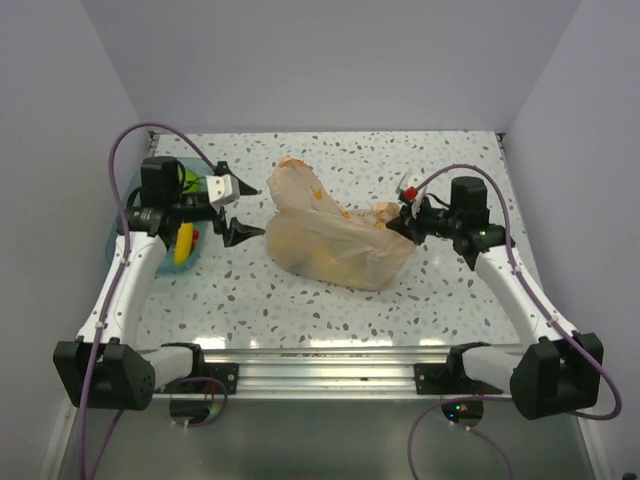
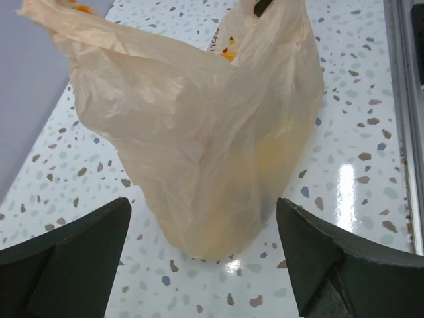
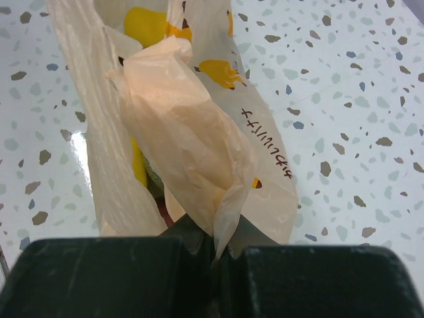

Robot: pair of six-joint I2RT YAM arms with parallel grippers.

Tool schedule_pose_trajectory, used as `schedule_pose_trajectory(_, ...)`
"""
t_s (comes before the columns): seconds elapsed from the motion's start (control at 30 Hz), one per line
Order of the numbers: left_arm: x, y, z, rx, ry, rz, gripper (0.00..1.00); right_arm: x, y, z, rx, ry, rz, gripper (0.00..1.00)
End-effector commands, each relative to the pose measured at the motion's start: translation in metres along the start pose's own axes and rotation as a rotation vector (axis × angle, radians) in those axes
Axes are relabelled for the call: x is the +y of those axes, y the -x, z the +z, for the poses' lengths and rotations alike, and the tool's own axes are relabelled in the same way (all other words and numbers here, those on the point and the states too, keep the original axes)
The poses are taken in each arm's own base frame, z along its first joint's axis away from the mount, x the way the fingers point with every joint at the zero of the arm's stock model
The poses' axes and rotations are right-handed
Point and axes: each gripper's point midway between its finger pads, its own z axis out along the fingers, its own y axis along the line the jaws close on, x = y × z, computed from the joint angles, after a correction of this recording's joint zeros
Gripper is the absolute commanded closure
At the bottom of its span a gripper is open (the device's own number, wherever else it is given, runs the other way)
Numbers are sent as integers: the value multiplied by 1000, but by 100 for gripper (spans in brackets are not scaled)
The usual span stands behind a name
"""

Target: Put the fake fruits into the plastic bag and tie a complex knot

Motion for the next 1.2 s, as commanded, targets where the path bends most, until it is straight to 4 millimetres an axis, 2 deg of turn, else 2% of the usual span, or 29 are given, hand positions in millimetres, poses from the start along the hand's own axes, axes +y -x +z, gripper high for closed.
schedule_pose_trajectory(0.0,1,22,-15,-6,2,-58,0,18,6,-8,-19,49,-136,100)
schedule_pose_trajectory(0.03,3,33,-15,-27,1,-61,0,21,4,-8,-16,54,-145,100)
schedule_pose_trajectory(0.07,13,49,-14,-59,22,-87,0,22,4,-8,-15,56,-157,100)
schedule_pose_trajectory(0.17,29,69,-12,-97,48,-97,0,25,2,-9,-14,66,-176,100)
schedule_pose_trajectory(0.3,34,70,4,-90,6,-117,0,33,-3,-7,-10,83,-218,100)
schedule_pose_trajectory(0.43,22,82,25,-120,-59,-125,0,39,-7,-5,-4,97,-261,100)
schedule_pose_trajectory(0.53,26,90,40,-165,-56,-123,0,42,-9,-2,-1,106,-279,100)
schedule_pose_trajectory(0.7,29,98,57,-211,-98,-234,0,46,-12,3,10,119,-304,100)
schedule_pose_trajectory(0.73,33,104,60,-235,-90,-201,0,47,-12,3,11,120,-308,100)
schedule_pose_trajectory(0.87,35,98,76,-229,-92,-250,0,50,-17,7,21,134,-326,100)
schedule_pose_trajectory(0.9,38,95,79,-225,-80,-263,4,51,-20,6,27,134,-330,100)
schedule_pose_trajectory(0.97,44,86,85,-211,-80,-292,19,50,-23,6,39,127,-343,100)
schedule_pose_trajectory(1.0,44,83,86,-206,-84,-302,44,51,-25,6,46,127,-343,100)
schedule_pose_trajectory(1.1,54,73,80,-182,-33,-340,100,50,-32,4,73,120,-362,100)
schedule_pose_trajectory(1.13,57,60,76,-180,3,-399,100,50,-38,2,92,125,-370,100)
schedule_pose_trajectory(1.17,59,61,66,-193,43,-407,100,51,-42,2,104,128,-375,100)
